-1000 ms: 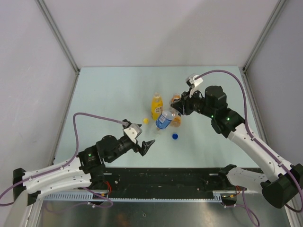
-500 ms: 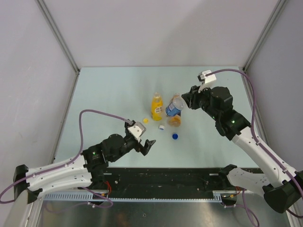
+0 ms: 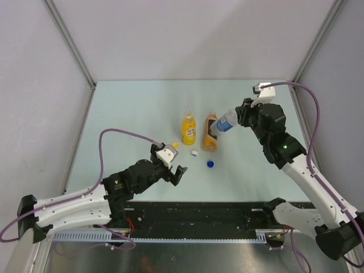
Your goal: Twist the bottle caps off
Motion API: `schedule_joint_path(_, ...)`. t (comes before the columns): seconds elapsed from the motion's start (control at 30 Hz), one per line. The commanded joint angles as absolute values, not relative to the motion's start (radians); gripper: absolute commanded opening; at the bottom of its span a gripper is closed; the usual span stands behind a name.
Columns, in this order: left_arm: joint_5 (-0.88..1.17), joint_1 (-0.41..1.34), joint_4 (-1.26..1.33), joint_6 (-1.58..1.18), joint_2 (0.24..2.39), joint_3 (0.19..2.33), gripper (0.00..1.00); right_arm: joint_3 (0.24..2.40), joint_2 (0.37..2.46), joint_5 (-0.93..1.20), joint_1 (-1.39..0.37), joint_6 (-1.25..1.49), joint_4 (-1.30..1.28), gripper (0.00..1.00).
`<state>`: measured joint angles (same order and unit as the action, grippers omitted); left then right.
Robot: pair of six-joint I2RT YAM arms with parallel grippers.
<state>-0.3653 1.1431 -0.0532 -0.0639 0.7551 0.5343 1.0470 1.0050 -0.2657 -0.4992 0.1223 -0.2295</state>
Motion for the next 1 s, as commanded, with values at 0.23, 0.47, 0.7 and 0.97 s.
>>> schedule_joint_path(0.23,-0.406,1.144,-0.058,-0.078,0.831,0.599,0.99,1.066,1.057,-0.401,-0.409,0.173,-0.341,0.01)
schedule_joint_path(0.47,-0.388,1.145,-0.063,-0.091,0.876,0.607,0.99,1.066,1.137,-0.422,-0.396,0.175,-0.372,0.09)
schedule_joint_path(0.7,-0.395,1.144,-0.068,-0.098,0.878,0.599,0.99,1.068,1.161,-0.396,-0.397,0.176,-0.363,0.34)
schedule_joint_path(0.97,-0.409,1.144,-0.071,-0.105,0.887,0.590,0.99,1.067,1.180,-0.360,-0.425,0.174,-0.339,0.76)
